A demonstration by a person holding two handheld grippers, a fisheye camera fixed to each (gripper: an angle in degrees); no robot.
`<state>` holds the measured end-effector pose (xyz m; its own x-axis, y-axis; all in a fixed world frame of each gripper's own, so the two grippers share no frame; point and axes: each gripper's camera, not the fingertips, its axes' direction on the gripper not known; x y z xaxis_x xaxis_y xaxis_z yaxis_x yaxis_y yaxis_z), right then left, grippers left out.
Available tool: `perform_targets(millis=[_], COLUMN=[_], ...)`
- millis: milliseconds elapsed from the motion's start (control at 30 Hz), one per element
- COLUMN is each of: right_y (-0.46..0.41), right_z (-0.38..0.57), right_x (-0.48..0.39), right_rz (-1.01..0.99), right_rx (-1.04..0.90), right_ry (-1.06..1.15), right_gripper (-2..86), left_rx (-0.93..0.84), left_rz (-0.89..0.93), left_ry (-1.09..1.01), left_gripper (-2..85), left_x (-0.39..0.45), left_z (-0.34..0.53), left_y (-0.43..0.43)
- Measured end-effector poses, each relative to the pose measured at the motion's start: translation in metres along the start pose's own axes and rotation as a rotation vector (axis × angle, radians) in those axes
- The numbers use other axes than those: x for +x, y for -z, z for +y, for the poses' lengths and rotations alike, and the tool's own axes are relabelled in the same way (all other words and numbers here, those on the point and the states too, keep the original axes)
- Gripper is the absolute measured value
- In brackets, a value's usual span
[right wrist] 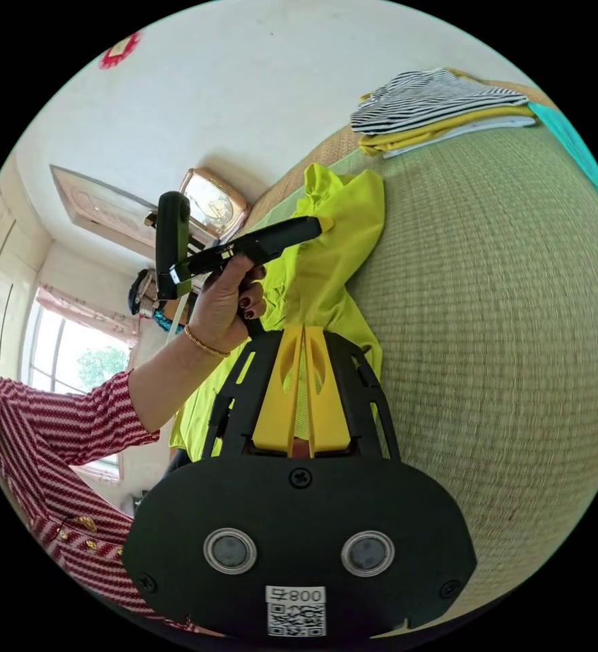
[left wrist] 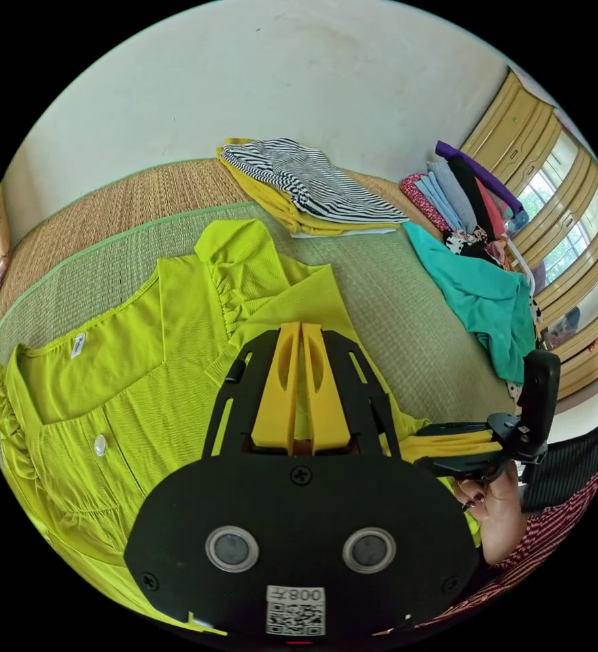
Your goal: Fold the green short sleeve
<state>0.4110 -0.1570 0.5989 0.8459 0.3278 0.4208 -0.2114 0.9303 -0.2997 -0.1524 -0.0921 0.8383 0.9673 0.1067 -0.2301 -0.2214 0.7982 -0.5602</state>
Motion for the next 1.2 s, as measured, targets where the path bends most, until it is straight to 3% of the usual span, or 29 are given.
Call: perform_targets(millis=[333, 567, 767, 967, 1200], right_y=[0.001, 0.005, 0.01, 0.013, 0.013], right_z=[-0.004, -0.003, 0.001, 0.003, -0.003], right_x=[0.007, 0.026, 0.025, 0.025, -0.031], right_rz=[-0.051, -0.242, -0.319, -0.412, -0.247], right_rx=[-0.004, 0.02, 0.058, 0.111, 0.101], right_ry=[-0.042, -0.109, -0.128, -0.19, -0.183], right_gripper=[0.1, 0.1, 0.1, 0.1, 0.2], left_rx=[0.036, 0.08, 0.117, 0.272, 0.448], left_rz=[0.01, 0.085, 0.09, 0.065, 0.074], left_ry=[0.033, 0.132, 0.367, 0.729, 0.945], left_gripper=[0.2, 0.4, 1.5, 3.9, 6.5], left_x=[-0.039, -0.086, -0.166, -0.25, -0.317], left_z=[0.029, 0.11, 0.225, 0.347, 0.443], left_y=[0.032, 0.096, 0.171, 0.236, 0.273])
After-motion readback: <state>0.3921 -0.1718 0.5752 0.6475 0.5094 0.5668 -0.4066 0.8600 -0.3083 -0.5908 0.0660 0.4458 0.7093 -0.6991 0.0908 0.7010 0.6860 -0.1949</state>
